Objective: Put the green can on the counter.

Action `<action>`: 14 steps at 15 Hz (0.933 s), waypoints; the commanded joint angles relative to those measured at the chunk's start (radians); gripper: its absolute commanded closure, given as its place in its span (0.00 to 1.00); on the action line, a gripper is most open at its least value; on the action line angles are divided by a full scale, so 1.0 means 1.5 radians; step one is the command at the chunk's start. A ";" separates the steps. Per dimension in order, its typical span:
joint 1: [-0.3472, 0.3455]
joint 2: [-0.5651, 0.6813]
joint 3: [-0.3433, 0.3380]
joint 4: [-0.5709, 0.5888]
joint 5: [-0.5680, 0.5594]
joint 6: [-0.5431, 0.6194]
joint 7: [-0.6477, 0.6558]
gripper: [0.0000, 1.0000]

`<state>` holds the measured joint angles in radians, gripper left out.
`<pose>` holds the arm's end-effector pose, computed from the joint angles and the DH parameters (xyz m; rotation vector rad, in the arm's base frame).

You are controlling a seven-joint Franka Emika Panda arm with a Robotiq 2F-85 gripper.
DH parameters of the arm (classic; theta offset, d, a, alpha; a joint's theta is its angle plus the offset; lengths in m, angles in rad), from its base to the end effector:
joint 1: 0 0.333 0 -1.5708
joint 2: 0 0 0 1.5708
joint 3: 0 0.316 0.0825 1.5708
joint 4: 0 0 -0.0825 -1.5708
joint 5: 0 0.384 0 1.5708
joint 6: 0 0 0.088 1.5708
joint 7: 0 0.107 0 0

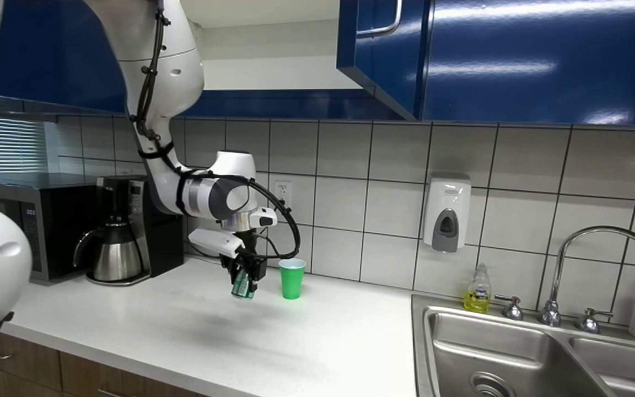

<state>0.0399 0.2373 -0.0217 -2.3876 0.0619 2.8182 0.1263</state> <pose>0.5227 0.0063 0.2395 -3.0829 0.2530 -0.2970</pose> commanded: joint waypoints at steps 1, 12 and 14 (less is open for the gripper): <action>-0.003 -0.001 0.003 0.001 -0.002 -0.002 0.001 0.36; -0.009 0.071 0.009 0.015 0.002 0.121 -0.015 0.61; -0.006 0.096 0.010 0.025 0.002 0.154 -0.011 0.61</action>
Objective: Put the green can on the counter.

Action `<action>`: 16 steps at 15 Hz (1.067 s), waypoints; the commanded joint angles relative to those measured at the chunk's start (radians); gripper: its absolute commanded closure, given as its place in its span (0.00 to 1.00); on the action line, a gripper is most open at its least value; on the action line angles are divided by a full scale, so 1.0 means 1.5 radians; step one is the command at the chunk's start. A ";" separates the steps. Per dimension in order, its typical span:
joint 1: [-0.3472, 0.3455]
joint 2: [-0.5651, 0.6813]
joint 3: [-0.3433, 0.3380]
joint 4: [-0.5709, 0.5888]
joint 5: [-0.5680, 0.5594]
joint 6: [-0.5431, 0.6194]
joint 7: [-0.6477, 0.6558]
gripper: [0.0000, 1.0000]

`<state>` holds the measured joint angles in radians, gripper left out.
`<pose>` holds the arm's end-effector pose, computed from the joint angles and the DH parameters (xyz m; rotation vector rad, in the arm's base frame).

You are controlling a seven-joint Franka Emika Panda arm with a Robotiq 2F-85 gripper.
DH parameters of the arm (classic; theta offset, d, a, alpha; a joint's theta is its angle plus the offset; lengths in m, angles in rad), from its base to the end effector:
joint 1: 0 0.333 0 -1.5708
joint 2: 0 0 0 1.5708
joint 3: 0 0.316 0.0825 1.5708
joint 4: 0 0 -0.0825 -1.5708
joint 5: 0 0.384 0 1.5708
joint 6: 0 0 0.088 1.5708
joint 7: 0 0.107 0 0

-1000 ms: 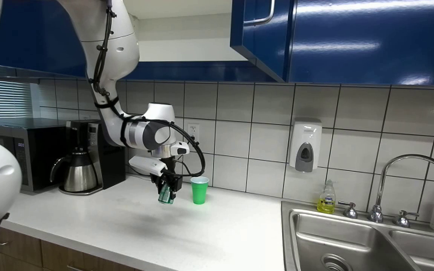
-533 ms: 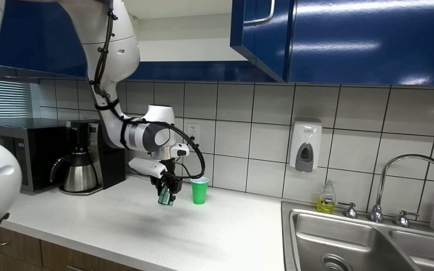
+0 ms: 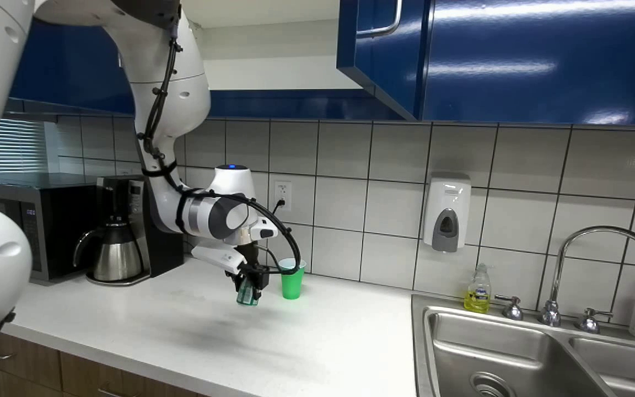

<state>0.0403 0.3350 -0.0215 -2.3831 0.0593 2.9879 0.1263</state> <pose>0.5280 0.0055 0.2085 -3.0739 0.2506 -0.4166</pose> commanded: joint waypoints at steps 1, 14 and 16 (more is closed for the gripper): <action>-0.006 0.043 0.010 0.027 0.004 0.053 -0.010 0.61; 0.043 0.172 -0.028 0.108 0.008 0.182 -0.001 0.61; 0.057 0.188 -0.041 0.118 0.011 0.192 -0.001 0.61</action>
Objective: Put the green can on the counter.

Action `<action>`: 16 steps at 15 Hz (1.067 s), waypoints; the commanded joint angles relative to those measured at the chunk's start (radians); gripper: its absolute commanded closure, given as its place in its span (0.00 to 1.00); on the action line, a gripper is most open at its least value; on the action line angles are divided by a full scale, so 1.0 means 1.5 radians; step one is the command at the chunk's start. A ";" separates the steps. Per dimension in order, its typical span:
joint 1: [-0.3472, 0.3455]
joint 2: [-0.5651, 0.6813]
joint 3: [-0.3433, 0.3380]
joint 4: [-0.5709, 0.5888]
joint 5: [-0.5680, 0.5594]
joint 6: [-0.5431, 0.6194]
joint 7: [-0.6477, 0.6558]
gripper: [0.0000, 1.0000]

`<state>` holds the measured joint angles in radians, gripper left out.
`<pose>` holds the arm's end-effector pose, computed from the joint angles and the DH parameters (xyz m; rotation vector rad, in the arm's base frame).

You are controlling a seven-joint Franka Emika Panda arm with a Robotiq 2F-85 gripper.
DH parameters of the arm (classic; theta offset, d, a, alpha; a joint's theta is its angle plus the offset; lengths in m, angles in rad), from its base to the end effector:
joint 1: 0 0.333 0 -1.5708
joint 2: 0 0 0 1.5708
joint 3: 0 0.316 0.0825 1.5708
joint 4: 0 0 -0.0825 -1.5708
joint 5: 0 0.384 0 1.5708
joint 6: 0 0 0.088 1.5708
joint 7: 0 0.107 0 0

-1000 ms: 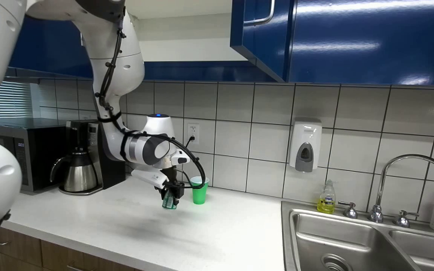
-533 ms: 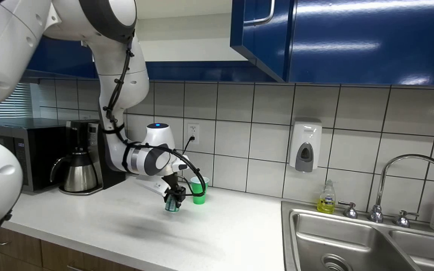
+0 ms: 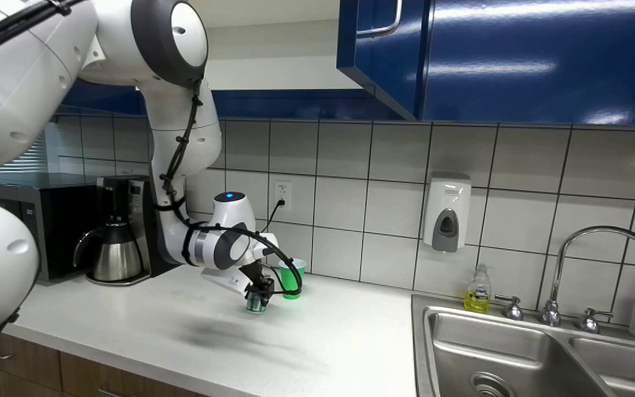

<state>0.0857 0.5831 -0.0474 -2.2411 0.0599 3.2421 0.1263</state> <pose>0.5648 0.0154 0.1507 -3.0494 0.2069 -0.6500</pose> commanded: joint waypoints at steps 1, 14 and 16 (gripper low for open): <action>0.035 0.032 -0.030 0.029 0.013 0.028 0.000 0.61; 0.067 0.075 -0.052 0.061 0.031 0.048 0.001 0.11; 0.068 0.073 -0.053 0.058 0.034 0.048 0.001 0.03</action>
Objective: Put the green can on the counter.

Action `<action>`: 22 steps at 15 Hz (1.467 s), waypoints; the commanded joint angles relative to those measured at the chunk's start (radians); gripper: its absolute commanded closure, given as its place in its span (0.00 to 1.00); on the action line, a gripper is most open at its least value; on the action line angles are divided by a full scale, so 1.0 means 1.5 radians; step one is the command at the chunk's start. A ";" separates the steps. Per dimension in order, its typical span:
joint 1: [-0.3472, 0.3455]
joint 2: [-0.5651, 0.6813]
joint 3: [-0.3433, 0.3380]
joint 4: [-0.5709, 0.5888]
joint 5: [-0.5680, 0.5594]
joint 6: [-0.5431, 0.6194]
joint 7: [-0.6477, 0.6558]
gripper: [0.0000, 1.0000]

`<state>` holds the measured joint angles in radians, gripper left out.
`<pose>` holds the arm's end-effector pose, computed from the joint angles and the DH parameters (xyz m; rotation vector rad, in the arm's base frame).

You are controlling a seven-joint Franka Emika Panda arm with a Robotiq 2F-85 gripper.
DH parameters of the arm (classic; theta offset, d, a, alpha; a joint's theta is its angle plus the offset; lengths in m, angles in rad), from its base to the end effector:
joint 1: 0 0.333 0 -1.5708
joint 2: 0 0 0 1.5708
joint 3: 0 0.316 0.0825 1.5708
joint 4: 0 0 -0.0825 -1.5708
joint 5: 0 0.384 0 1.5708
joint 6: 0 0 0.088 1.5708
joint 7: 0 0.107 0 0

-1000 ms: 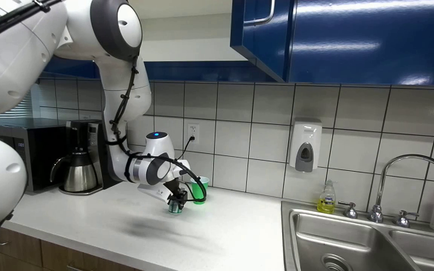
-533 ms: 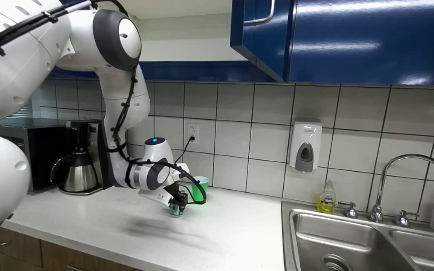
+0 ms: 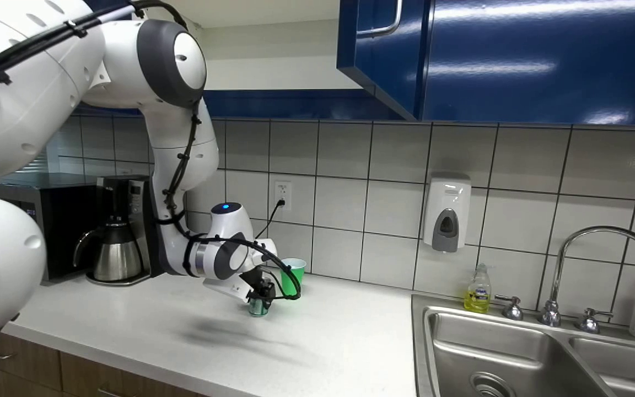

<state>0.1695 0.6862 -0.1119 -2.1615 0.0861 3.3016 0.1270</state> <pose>0.5805 0.0245 0.1268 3.0379 -0.1763 0.7183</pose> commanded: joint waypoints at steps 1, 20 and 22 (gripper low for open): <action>0.013 0.003 -0.011 0.004 0.017 0.007 0.000 0.00; 0.018 -0.142 -0.009 -0.137 -0.010 -0.097 -0.017 0.00; 0.022 -0.177 -0.012 -0.158 -0.021 -0.137 -0.020 0.00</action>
<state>0.1893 0.5349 -0.1182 -2.3226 0.0804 3.1924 0.1235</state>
